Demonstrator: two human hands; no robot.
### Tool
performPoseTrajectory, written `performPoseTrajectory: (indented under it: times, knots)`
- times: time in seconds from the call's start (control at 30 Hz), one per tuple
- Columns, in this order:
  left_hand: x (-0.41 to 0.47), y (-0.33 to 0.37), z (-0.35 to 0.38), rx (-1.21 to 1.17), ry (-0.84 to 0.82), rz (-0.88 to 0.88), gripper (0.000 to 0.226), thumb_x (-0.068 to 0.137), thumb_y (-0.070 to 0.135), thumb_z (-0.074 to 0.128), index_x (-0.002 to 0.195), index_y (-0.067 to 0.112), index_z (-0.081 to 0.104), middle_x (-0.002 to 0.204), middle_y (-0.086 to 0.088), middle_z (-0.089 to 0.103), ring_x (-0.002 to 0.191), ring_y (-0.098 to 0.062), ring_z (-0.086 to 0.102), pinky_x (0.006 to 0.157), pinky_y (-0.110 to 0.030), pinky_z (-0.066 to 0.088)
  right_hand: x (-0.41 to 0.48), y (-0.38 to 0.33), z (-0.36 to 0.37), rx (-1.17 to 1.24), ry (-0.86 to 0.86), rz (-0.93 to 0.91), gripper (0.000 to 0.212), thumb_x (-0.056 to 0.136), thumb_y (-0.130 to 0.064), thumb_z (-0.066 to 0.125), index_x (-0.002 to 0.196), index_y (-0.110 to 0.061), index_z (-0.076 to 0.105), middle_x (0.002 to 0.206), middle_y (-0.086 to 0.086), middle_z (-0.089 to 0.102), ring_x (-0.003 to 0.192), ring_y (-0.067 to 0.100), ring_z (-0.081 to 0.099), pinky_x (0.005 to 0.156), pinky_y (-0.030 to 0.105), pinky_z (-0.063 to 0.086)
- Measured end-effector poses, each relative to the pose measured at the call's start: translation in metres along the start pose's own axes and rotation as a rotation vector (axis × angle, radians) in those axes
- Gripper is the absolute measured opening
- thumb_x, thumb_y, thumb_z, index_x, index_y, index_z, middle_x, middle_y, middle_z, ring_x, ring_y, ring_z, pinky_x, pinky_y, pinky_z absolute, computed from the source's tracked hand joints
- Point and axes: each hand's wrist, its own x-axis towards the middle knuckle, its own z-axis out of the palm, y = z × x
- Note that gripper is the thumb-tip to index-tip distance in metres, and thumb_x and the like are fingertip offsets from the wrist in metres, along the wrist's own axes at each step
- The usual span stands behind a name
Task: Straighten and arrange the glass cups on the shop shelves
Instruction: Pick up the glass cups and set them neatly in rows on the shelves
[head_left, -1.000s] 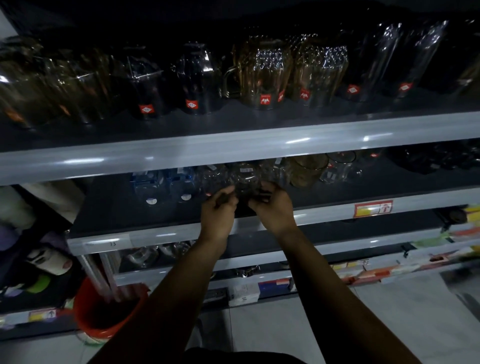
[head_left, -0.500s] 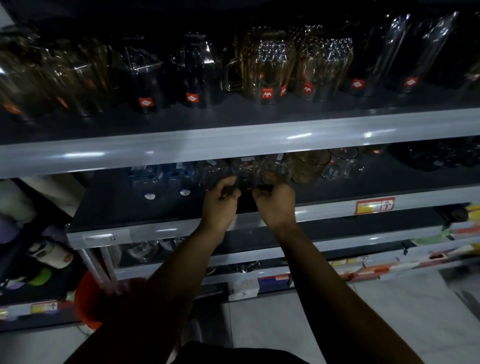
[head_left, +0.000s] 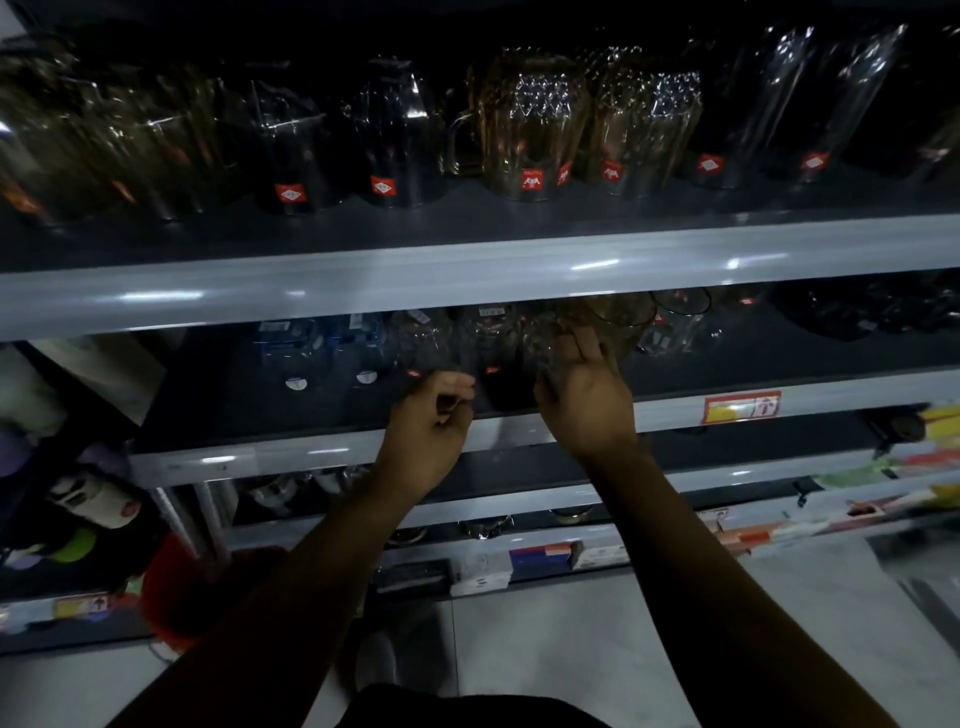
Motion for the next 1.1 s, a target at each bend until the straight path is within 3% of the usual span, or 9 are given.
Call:
performPoseTrajectory:
  times: [0.13,0.23,0.37,0.43,0.53,0.67,0.87,0.97,1.1]
  knots:
    - [-0.002,0.004,0.004,0.003,-0.009,0.000,0.024,0.095,0.000,0.061,0.114,0.013,0.067,0.110,0.000,0.070,0.099,-0.012,0.066,0.090,-0.018,0.051,-0.013,0.007,0.004,0.071,0.114,0.025,0.046,0.086,-0.022,0.073,0.127,-0.009,0.056,0.138,0.019,0.042,0.118,0.039,0.053,0.081,0.049,0.059]
    - [0.001,0.009,0.006,0.073,-0.039,-0.004,0.033,0.095,0.005,0.061,0.127,0.015,0.063,0.118,-0.002,0.065,0.104,-0.011,0.062,0.091,-0.012,0.049,-0.016,0.008,0.006,0.082,0.124,0.025,0.047,0.090,-0.022,0.069,0.133,-0.008,0.053,0.141,0.018,0.039,0.121,0.037,0.052,0.083,0.045,0.059]
    - [0.017,0.013,0.009,0.264,-0.056,0.138,0.049,0.092,0.008,0.064,0.140,0.013,0.054,0.150,-0.005,0.039,0.127,-0.017,0.052,0.114,-0.031,0.043,-0.006,0.003,0.008,0.081,0.102,0.043,0.046,0.092,-0.017,0.066,0.135,-0.008,0.050,0.142,0.020,0.036,0.121,0.038,0.053,0.087,0.045,0.059]
    - [0.025,0.016,0.009,0.384,-0.089,0.181,0.058,0.093,0.013,0.064,0.148,0.013,0.046,0.163,-0.001,0.021,0.136,-0.010,0.040,0.118,-0.021,0.025,0.000,0.000,0.009,0.087,0.090,0.064,0.047,0.091,-0.013,0.064,0.135,-0.006,0.049,0.140,0.021,0.035,0.115,0.042,0.055,0.087,0.048,0.058]
    - [0.036,0.018,0.009,0.451,-0.142,0.205,0.068,0.094,0.015,0.062,0.156,0.017,0.034,0.169,0.002,0.008,0.144,-0.015,0.034,0.116,-0.023,0.026,0.007,-0.007,0.012,0.081,0.072,0.108,0.061,0.090,-0.009,0.065,0.146,-0.007,0.041,0.143,0.023,0.032,0.115,0.045,0.056,0.094,0.046,0.056]
    - [0.043,0.020,0.011,0.465,-0.180,0.203,0.073,0.093,0.015,0.062,0.158,0.020,0.029,0.169,0.005,0.010,0.150,-0.026,0.027,0.120,-0.041,0.033,0.014,-0.014,0.014,0.114,0.040,0.156,0.079,0.091,-0.019,0.071,0.157,-0.012,0.028,0.146,0.026,0.027,0.117,0.047,0.054,0.098,0.045,0.054]
    - [0.043,0.018,0.010,0.438,-0.191,0.201,0.076,0.094,0.014,0.063,0.159,0.024,0.025,0.169,0.005,0.007,0.151,-0.022,0.020,0.118,-0.030,0.019,0.014,-0.014,0.018,0.156,0.014,0.183,0.093,0.086,-0.018,0.077,0.159,-0.012,0.020,0.144,0.025,0.027,0.115,0.048,0.054,0.093,0.049,0.056]
    - [0.045,0.019,0.010,0.429,-0.183,0.214,0.070,0.094,0.016,0.063,0.157,0.021,0.032,0.168,0.003,0.010,0.146,-0.011,0.025,0.117,-0.025,0.018,0.007,-0.008,0.015,0.215,0.058,0.168,0.085,0.086,-0.025,0.077,0.155,-0.009,0.029,0.145,0.022,0.031,0.108,0.044,0.060,0.083,0.047,0.060]
    - [0.049,0.023,0.009,0.463,-0.144,0.368,0.053,0.091,0.018,0.063,0.143,0.015,0.052,0.160,0.001,0.028,0.136,-0.024,0.047,0.113,-0.040,0.043,0.006,0.012,0.000,0.053,0.203,0.178,0.053,0.087,-0.022,0.074,0.133,-0.008,0.053,0.152,0.015,0.035,0.099,0.038,0.067,0.073,0.042,0.061]
